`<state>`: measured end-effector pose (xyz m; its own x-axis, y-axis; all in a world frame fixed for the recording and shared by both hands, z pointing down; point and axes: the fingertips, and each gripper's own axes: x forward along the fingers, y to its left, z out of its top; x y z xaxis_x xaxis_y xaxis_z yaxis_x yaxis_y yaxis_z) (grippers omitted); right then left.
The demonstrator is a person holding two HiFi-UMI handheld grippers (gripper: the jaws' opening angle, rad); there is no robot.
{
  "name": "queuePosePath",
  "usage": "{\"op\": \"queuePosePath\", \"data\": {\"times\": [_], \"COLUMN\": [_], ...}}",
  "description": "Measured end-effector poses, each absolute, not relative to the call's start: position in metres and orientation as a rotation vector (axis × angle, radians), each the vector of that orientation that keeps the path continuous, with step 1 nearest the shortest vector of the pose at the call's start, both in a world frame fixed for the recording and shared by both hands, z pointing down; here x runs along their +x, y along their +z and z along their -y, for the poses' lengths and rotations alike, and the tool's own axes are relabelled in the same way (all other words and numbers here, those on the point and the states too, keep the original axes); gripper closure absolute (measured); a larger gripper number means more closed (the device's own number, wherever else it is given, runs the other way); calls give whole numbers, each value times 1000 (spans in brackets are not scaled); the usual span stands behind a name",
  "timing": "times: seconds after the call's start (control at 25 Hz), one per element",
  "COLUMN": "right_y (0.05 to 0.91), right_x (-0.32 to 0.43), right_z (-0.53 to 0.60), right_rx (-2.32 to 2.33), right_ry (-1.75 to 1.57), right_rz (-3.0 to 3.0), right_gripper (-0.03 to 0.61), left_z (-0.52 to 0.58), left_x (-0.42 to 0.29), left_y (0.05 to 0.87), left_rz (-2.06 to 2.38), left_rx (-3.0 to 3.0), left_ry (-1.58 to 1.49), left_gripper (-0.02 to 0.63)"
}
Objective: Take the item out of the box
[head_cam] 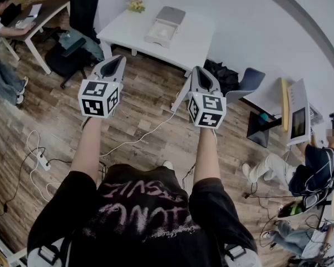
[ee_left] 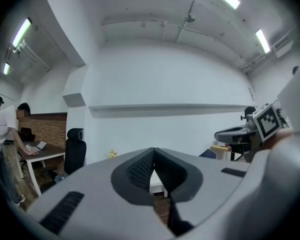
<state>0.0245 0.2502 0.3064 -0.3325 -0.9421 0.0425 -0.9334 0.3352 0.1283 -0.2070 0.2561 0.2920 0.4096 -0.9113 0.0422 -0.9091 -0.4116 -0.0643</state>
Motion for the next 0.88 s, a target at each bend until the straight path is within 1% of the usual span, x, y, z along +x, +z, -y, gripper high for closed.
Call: {"op": "queuePosePath", "data": {"times": [0.2,0.88], "right_y": [309,314], "right_x": [28,29], "right_z": [-249,-257], "right_rx": [1760,1744], "right_ry": [-79,-130], "right_rz": [2491,2442], "right_gripper": [569,569], "left_z": [-256,-258], "left_x": [-206,-197], "left_y": [296,298], "left_rz": [-1687,-1640], "left_rx": [-2613,-2634], "left_ry": [-121,-158], "left_gripper": [612,612]}}
